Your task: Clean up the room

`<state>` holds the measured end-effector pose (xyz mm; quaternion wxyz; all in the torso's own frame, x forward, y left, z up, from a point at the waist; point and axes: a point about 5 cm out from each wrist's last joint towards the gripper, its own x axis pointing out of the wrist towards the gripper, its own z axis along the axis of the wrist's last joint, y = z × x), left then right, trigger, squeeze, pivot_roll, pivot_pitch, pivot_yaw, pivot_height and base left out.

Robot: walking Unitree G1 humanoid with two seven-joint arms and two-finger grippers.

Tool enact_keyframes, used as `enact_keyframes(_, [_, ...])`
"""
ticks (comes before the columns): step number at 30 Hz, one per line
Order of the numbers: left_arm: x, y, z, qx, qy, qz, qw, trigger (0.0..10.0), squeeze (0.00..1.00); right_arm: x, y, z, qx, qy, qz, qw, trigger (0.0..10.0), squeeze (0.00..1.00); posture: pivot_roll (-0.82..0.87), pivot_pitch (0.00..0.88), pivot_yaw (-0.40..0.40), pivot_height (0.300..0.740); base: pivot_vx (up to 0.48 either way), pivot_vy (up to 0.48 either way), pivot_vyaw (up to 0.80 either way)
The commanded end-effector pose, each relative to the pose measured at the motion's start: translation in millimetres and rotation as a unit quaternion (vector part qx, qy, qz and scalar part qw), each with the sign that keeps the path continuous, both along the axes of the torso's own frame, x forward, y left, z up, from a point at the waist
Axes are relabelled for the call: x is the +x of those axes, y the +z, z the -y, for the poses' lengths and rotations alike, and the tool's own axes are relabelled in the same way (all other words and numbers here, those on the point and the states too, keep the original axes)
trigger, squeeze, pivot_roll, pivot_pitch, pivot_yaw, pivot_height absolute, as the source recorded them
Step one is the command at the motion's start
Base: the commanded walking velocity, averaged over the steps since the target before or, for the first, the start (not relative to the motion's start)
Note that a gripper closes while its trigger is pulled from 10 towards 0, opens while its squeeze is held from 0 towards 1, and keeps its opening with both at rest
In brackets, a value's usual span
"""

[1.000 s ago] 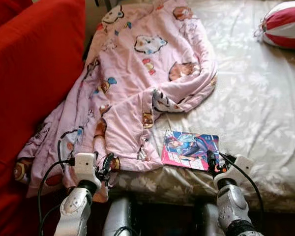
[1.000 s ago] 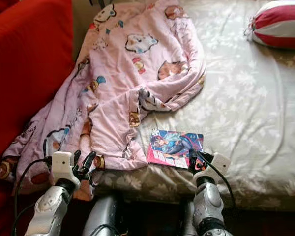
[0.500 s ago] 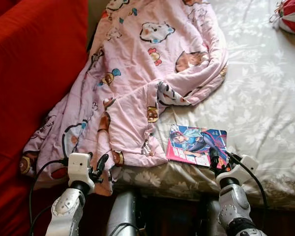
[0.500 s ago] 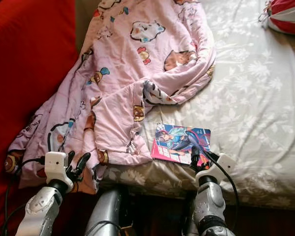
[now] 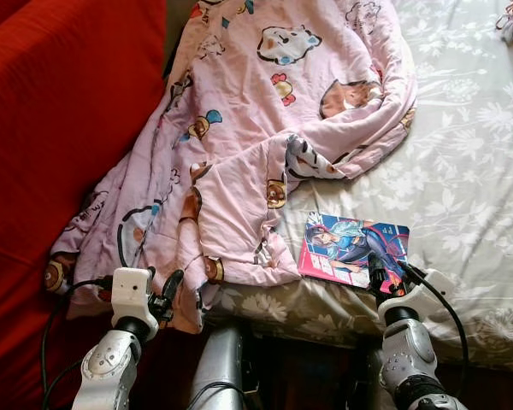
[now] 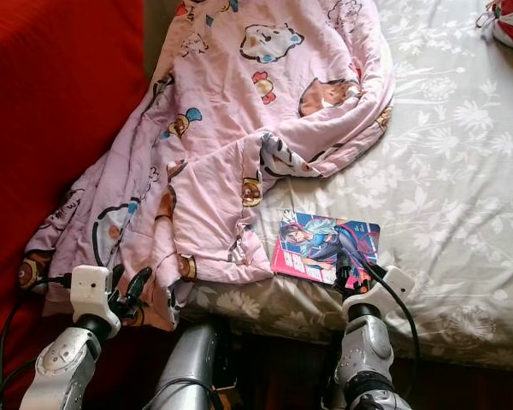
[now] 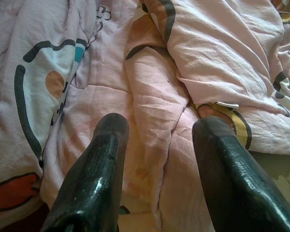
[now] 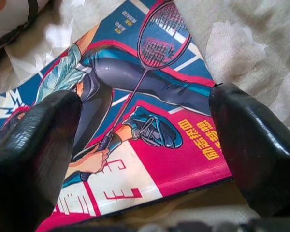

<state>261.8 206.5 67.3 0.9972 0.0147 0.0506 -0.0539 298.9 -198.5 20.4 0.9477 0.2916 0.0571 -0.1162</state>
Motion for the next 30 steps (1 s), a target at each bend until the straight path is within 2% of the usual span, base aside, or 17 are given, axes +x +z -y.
enact_keyframes(1, [-7.1, -4, -9.0, 0.008, 0.009, -0.016, 1.0, 10.0, 0.0, -5.3, -7, -3.0, 0.014, -0.007, -0.011, 1.0, 10.0, 0.0, 0.2, 0.313, 0.185, 0.622, 0.0, 0.0, 0.0])
enact_keyframes(9, [-5.1, -4, -6.4, 0.007, 0.006, -0.017, 1.0, 10.0, 0.0, -6.5, -4, 5.8, 0.01, -0.027, 0.003, 1.0, 10.0, 0.0, 0.19, 0.296, 0.185, 0.622, 0.0, 0.0, 0.0])
enact_keyframes(30, [-2.6, -3, -5.1, 0.016, 0.001, -0.013, 1.0, 10.0, 0.0, -20.6, -21, 14.9, 0.051, -0.043, -0.032, 0.997, 10.0, 0.0, 0.2, 0.295, 0.193, 0.622, 0.0, 0.0, 0.0])
